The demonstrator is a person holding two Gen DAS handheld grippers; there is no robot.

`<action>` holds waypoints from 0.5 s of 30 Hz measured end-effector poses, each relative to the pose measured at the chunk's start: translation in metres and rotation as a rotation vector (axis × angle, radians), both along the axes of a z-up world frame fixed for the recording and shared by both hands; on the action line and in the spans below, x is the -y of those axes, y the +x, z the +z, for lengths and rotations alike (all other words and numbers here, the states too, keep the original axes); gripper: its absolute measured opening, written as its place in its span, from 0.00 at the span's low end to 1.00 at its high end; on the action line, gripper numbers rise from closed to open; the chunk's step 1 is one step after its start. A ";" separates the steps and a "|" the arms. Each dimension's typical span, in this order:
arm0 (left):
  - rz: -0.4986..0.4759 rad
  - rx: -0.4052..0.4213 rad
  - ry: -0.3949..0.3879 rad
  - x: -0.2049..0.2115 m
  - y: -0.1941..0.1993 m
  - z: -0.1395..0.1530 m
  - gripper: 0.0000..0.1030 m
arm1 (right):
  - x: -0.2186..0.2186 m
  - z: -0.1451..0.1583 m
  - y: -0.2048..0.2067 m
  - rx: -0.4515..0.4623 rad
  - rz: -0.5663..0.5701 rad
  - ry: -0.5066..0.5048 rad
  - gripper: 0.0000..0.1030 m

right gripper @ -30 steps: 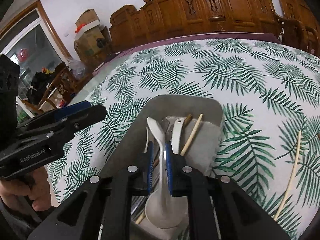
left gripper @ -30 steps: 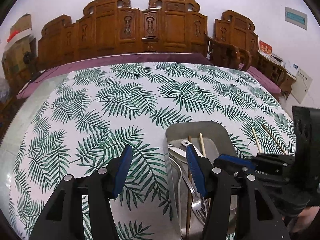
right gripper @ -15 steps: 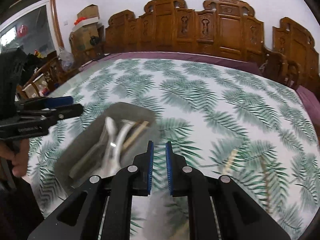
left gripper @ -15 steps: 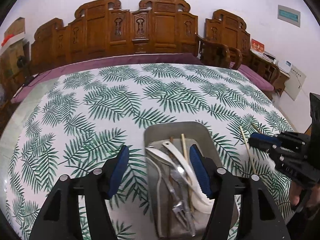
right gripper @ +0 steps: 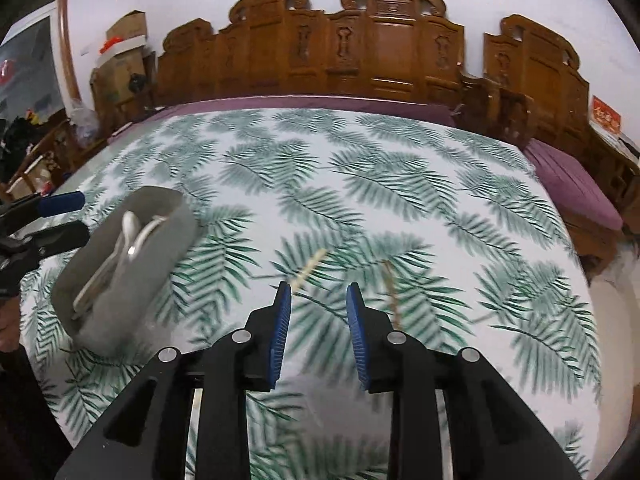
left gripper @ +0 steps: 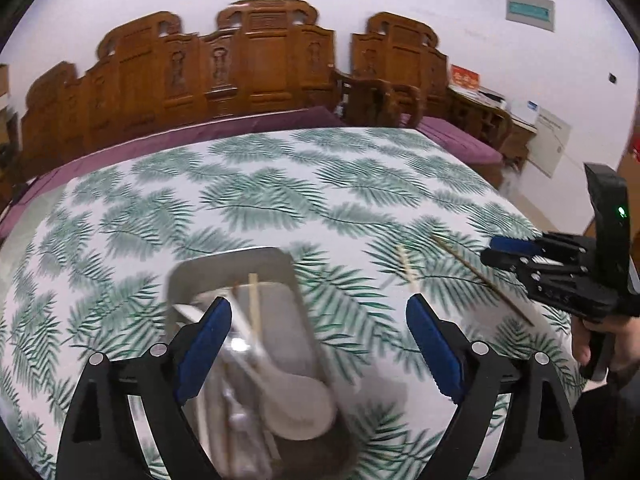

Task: Organize utensils
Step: 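Grasp a wooden chopstick on the cloth with the right tool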

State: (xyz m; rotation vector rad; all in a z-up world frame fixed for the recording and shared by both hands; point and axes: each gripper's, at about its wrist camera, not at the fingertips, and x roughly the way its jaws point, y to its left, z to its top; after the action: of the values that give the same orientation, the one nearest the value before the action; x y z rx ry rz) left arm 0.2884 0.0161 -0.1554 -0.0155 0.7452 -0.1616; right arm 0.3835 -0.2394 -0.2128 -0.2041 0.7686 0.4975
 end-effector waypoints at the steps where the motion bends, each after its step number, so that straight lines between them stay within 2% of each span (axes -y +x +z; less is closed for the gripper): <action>1: -0.014 -0.004 -0.005 0.006 0.000 -0.001 0.83 | 0.003 0.000 0.001 -0.001 -0.003 -0.011 0.30; 6: -0.065 -0.018 -0.007 0.032 -0.003 -0.005 0.83 | 0.016 -0.017 0.004 -0.036 0.010 -0.078 0.30; 12: -0.083 -0.055 -0.052 0.044 0.002 -0.017 0.83 | 0.026 -0.039 0.015 -0.120 -0.006 -0.039 0.30; 15: -0.093 -0.073 -0.060 0.052 0.004 -0.025 0.76 | 0.027 -0.042 0.017 -0.121 -0.015 -0.052 0.30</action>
State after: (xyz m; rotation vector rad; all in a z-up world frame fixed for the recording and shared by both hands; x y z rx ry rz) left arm 0.2929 -0.0360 -0.1801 -0.0439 0.8142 -0.2736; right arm 0.4009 -0.2668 -0.2552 -0.2173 0.9017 0.4790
